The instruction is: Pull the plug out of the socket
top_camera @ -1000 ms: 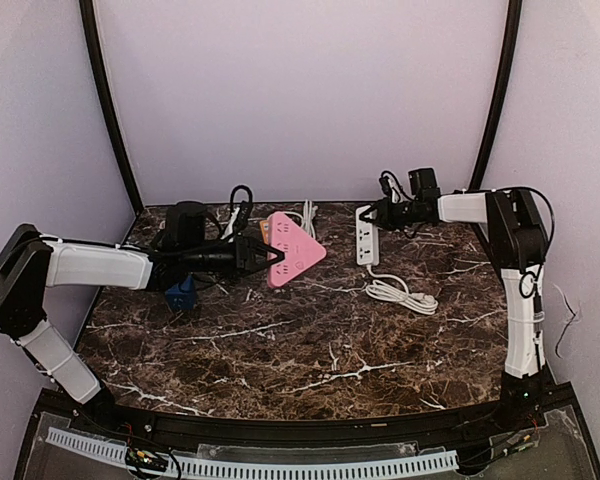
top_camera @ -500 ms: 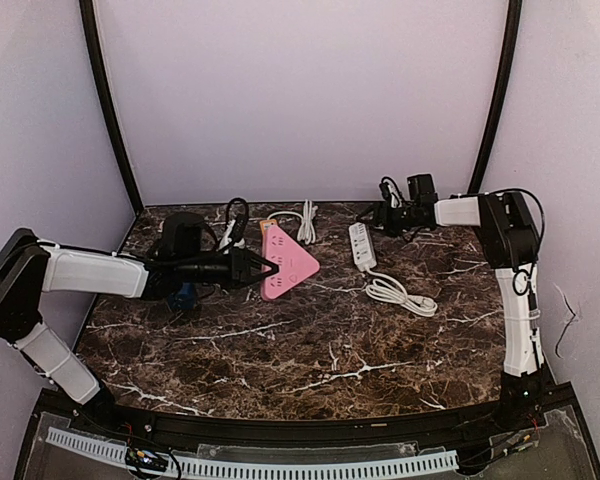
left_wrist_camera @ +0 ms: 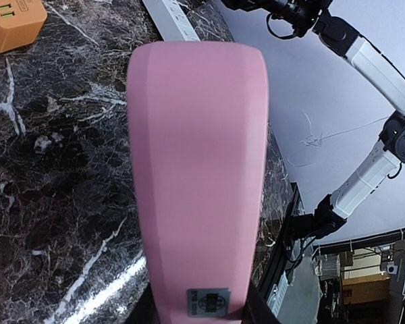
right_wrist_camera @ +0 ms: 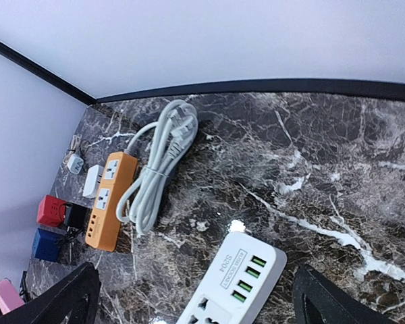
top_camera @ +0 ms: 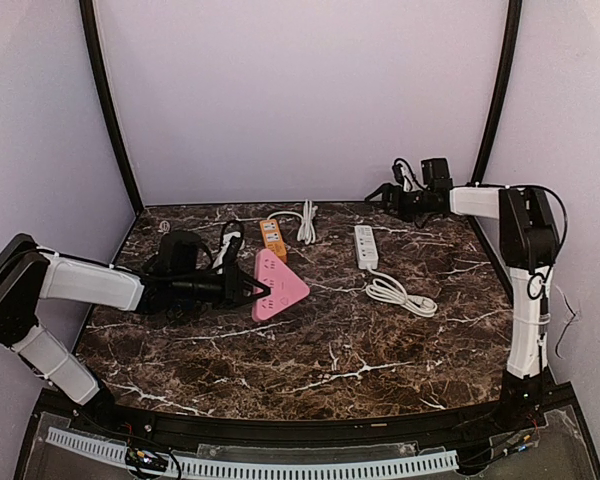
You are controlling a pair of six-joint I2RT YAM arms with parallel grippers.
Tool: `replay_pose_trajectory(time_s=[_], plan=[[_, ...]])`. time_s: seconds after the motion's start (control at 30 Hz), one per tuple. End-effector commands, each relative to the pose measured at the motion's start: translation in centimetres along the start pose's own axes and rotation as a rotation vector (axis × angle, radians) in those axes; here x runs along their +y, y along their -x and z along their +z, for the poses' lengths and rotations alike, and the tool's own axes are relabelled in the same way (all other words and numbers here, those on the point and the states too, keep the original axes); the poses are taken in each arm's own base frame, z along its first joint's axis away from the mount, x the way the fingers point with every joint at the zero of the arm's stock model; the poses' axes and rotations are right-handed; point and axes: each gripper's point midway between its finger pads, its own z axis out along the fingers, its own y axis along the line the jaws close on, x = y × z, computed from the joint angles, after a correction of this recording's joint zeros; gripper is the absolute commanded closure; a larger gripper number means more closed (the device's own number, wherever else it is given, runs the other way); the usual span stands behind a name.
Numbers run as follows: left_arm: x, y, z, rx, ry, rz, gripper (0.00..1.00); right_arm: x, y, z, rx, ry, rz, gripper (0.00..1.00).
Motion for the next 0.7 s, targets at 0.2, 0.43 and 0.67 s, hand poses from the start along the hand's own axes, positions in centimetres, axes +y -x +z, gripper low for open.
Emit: replay_pose_trajectory(time_s=[0.2, 0.43, 0.67], plan=[[3.5, -0.6, 1.3, 0.021, 0.054, -0.08, 0.98, 5.8, -0.4, -4.9, -0.032, 0.093, -0.08, 0.01], [5.6, -1.5, 3.1, 0.063, 0.016, -0.173, 0.98, 8.2, -3.4, -6.9, -0.03, 0.149, -0.091, 0.01], [8.4, -2.7, 3.3, 0.087, 0.073, -0.242, 0.84, 8.8, -5.2, -7.9, -0.033, 0.168, -0.076, 0.01]])
